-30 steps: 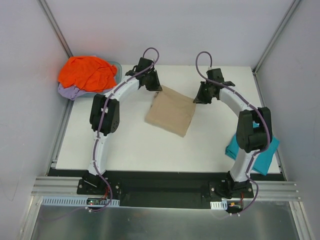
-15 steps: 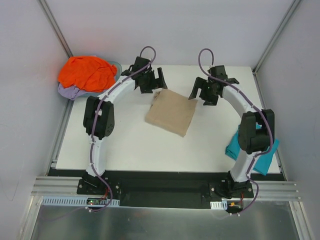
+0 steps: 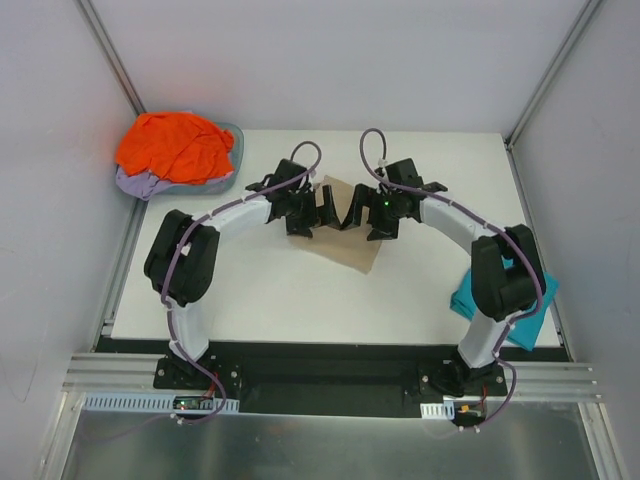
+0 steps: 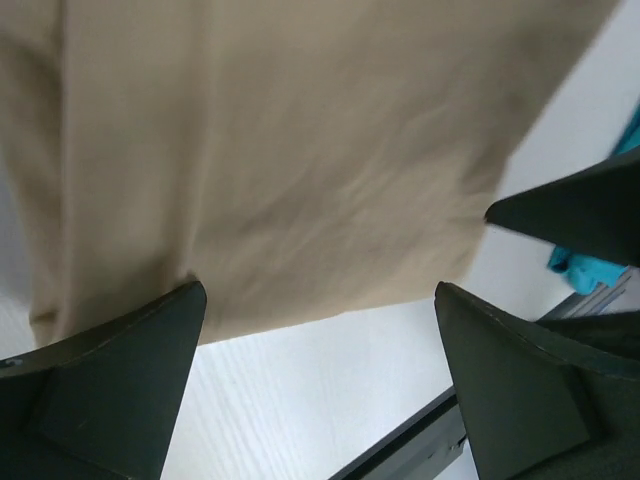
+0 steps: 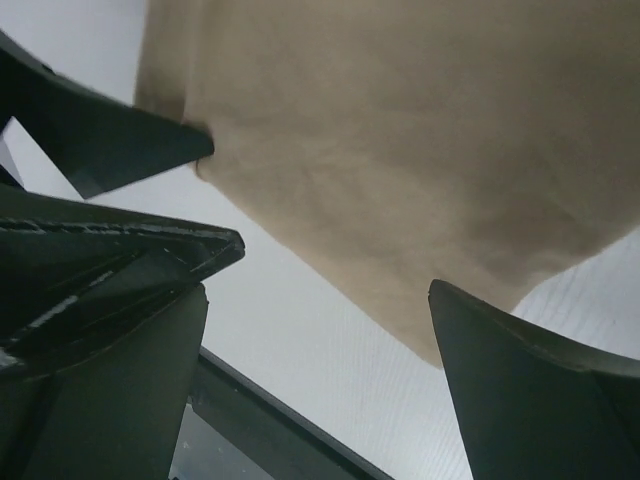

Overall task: Fold and stack the t-shirts
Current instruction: Fold the long partially folded tshirt into a neat square, then put the neatly folded tshirt into the corner of the board with the right arm

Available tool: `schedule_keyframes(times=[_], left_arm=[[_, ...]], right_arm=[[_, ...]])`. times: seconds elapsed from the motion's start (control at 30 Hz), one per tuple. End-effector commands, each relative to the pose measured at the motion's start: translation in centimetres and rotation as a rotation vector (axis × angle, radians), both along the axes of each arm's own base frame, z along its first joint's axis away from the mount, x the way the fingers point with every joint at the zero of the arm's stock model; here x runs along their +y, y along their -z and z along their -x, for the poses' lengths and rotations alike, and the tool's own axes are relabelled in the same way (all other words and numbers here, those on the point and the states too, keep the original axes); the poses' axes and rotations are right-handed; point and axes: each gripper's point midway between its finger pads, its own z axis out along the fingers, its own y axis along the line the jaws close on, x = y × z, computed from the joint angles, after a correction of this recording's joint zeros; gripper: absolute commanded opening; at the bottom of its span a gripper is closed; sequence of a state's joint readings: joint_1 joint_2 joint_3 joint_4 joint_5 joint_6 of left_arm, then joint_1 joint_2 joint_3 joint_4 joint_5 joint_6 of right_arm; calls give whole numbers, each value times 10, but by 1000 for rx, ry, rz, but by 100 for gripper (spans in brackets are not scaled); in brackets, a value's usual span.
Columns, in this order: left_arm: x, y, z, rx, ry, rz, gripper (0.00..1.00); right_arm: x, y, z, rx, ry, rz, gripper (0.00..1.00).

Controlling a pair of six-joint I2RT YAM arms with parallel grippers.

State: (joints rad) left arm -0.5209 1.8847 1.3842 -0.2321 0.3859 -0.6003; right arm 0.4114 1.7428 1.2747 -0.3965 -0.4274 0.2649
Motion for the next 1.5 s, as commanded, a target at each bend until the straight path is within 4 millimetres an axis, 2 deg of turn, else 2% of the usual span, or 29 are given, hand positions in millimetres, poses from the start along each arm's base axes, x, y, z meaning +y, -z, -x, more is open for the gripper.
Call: schedule_keyframes(times=[0.0,0.03,0.1,0.13,0.17,0.23,0.27,0.3,0.37,0.4,0.47,0.5,0.57,0.6,0.7,0.77,0.83,0.87,0.97,1.03,1.1,1.13,1.17,1.2,1.27,1.3,1.37,1.43,1.47], left_arm=[[5,33,26,91,-21,46,99],[9,47,41,133,-19,44,99],[10,54,49,134,-23,48,99],[15,66,61,171,-32,37,99],[15,67,66,176,-30,40,99],[18,76,82,203,-23,49,99],[16,75,90,199,-12,49,99],[22,85,106,231,-13,30,99],[22,80,125,227,-1,38,99],[25,91,152,266,13,8,99],[27,84,172,253,21,7,99],[31,90,197,293,33,-8,99],[31,75,212,269,50,29,99],[33,75,225,281,61,30,99],[26,43,233,193,114,90,99],[21,14,228,103,138,137,99],[22,-5,222,17,153,157,100],[22,-15,219,-15,153,162,99],[26,-32,204,-115,150,127,99],[32,-29,188,-150,100,78,99],[34,-31,172,-169,68,60,99],[35,-23,165,-152,57,37,99],[37,-27,151,-161,30,34,99],[38,-16,144,-137,21,7,100],[40,-16,124,-137,-6,-6,99],[40,-5,119,-107,-5,-26,99],[37,-3,109,-88,0,-21,99],[40,13,103,-43,-6,-42,99],[42,19,102,-29,-11,-50,99]], right_arm=[[10,24,-15,46,34,-21,96],[9,39,-10,84,34,-6,96],[12,51,-3,112,25,-12,96],[12,56,1,120,21,-11,96],[11,66,13,146,14,-1,96],[10,68,22,138,10,9,96],[4,77,33,155,8,33,96],[3,71,37,136,6,32,96],[-6,78,58,153,-1,63,96],[-9,69,64,122,-8,64,97],[-16,67,81,112,-27,106,97],[-23,63,93,89,-47,125,96],[-35,62,112,86,-68,195,96],[-38,50,118,45,-75,197,97],[-45,27,132,-40,-106,219,96],[-50,9,137,-103,-96,217,96],[-55,0,136,-131,-47,215,96],[-65,-10,128,-198,23,233,96],[-91,-23,119,-282,176,286,96],[-104,-25,116,-303,251,312,96],[-104,-28,116,-310,270,299,96],[-100,-29,117,-305,254,281,96],[-97,-25,116,-290,242,281,96],[-93,-22,116,-279,230,274,96],[-83,-11,115,-231,206,267,97],[-80,-6,114,-212,202,268,97],[-70,6,110,-161,180,274,97],[-60,12,105,-132,166,252,97],[-57,23,102,-105,165,270,97]])
